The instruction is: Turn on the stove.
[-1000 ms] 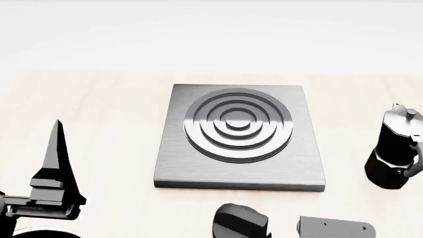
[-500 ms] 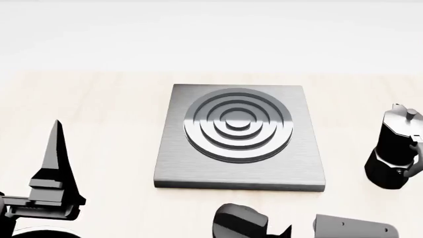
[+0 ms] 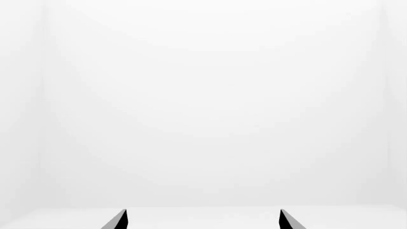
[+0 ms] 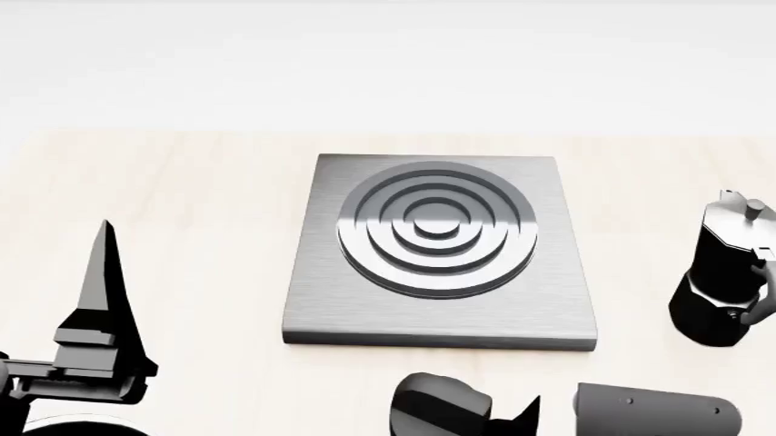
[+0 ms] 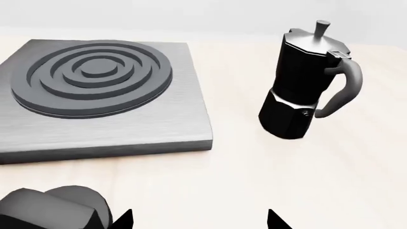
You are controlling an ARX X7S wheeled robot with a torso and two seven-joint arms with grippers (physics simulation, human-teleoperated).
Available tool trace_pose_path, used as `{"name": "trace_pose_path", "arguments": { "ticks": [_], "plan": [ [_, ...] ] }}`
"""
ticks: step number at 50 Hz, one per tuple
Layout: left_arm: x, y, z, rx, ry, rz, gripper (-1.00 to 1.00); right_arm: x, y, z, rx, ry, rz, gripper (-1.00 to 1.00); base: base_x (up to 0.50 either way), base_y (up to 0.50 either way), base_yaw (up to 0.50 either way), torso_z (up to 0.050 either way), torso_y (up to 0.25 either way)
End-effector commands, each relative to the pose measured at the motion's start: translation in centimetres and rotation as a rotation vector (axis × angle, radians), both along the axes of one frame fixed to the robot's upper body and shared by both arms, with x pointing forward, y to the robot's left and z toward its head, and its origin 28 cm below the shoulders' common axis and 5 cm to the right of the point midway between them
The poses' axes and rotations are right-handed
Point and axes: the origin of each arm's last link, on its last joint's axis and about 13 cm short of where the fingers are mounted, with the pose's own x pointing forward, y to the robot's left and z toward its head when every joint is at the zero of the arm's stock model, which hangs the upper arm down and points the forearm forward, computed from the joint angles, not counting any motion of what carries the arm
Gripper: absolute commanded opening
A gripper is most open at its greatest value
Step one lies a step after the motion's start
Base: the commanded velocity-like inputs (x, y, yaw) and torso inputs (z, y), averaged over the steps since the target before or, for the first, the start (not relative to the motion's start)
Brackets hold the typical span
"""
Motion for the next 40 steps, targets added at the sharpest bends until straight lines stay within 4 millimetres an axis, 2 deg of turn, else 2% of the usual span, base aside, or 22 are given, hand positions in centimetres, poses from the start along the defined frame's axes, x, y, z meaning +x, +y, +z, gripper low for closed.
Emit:
{"name": "trace_pose_path", "arguments": {
  "ticks": [1, 40],
  "plan": [
    [0.0, 0.0, 0.0, 0.004, -0.001, 0.001, 1.00, -0.4, 0.2, 1.0, -0.030, -0.028, 0.007, 1.00, 0.00, 0.00, 0.00, 0.000, 0.000],
    [0.1, 0.0, -0.1, 0.009, -0.002, 0.003, 1.00, -1.4, 1.2, 4.1, -0.104, -0.136, 0.048, 1.00, 0.00, 0.00, 0.00, 0.000, 0.000]
  ]
}}
